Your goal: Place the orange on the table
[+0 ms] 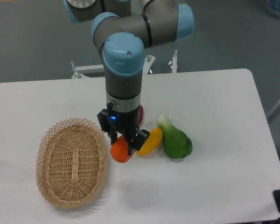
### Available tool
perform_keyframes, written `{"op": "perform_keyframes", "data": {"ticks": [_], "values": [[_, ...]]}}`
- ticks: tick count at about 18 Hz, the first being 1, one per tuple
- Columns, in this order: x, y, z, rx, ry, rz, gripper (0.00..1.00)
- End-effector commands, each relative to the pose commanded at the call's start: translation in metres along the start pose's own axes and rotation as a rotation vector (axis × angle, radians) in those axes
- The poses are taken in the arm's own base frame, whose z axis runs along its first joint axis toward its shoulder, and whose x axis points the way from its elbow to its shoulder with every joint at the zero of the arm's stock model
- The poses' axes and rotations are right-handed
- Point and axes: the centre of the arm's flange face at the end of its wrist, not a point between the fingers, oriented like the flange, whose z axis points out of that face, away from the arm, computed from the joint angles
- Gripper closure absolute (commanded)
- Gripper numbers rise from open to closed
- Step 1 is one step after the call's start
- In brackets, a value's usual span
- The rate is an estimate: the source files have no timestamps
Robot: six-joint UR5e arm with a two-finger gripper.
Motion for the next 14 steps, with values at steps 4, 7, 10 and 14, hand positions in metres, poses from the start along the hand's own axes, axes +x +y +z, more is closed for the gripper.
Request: {"op": "perform_keyframes", "data": {"ticks": [4,7,10,14], "values": [[-0.002,-0.002,0.014,-0.003,0.000,-0.026,0.47],[-0.007,-0.004,0.032,-0.012,0.003,-0.023,0.47],[-0.013,-0.006,0.056,-0.024,-0.013,-0.019,0.47],[-0.028,-0.006,0.097,-0.044,-0.052,-0.010,0.47]]}}
